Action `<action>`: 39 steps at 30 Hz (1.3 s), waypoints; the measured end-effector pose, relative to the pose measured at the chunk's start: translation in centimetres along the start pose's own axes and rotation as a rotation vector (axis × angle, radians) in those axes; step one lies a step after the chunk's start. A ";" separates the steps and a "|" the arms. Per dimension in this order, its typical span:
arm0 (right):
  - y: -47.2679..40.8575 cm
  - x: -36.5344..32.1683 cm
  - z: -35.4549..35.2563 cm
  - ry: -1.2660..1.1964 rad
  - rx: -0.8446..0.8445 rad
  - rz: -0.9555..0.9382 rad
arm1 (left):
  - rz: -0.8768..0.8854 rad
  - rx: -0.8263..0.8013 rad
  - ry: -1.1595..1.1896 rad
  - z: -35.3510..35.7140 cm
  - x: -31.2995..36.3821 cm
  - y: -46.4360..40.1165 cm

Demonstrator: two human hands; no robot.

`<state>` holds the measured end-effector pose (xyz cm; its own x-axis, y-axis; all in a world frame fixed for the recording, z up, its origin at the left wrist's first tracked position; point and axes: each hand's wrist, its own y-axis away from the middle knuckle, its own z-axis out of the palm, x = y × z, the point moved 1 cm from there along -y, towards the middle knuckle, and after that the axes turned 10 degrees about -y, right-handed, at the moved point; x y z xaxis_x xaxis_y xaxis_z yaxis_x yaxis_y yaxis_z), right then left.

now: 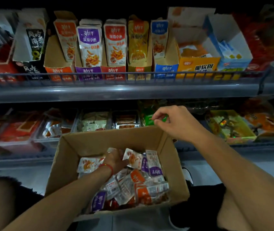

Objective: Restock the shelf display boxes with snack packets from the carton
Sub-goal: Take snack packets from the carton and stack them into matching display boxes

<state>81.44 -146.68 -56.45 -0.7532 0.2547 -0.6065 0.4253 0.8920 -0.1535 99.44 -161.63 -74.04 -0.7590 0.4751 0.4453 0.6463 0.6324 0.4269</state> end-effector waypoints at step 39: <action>-15.2 -17.1 -8.1 0.010 0.407 -0.329 | 0.414 0.989 -0.326 -22.1 3.7 5.3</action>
<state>83.82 -161.54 -37.45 -0.8838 -0.0088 -0.4678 0.3246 0.7086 -0.6265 101.86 -170.04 -52.73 -0.5778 0.8074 0.1191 0.6170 0.5276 -0.5839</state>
